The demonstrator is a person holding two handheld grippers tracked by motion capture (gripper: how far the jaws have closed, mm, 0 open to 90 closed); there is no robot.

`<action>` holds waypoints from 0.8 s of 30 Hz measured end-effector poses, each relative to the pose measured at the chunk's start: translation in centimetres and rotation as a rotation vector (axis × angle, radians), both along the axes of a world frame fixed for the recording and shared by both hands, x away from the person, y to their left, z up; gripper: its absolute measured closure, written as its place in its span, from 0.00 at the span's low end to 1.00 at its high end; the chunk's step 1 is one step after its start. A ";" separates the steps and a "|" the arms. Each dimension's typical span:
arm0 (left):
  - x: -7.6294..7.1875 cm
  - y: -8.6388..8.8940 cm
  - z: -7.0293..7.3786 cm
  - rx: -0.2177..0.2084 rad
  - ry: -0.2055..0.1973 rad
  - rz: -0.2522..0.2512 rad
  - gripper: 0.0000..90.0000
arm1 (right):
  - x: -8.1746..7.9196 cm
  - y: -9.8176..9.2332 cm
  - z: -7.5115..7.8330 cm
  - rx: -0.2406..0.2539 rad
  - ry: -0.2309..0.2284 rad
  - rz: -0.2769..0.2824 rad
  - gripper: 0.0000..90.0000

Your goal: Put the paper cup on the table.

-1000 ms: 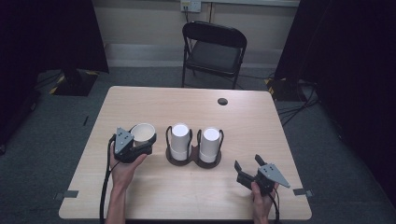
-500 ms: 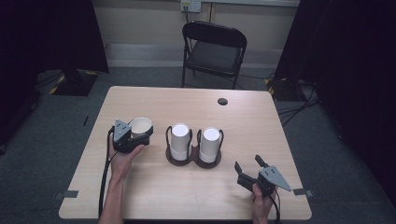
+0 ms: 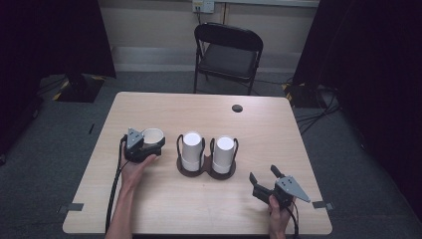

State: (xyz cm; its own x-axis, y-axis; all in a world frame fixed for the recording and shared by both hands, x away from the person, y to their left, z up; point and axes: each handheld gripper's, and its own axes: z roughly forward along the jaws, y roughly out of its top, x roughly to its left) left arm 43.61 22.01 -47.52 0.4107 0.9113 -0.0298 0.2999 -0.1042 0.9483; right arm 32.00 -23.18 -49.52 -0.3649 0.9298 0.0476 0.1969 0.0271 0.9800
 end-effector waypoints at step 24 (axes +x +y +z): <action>-1.0 -0.5 -0.9 0.039 0.037 -0.021 0.18 | 0.0 0.0 0.0 0.000 -0.003 -0.002 0.16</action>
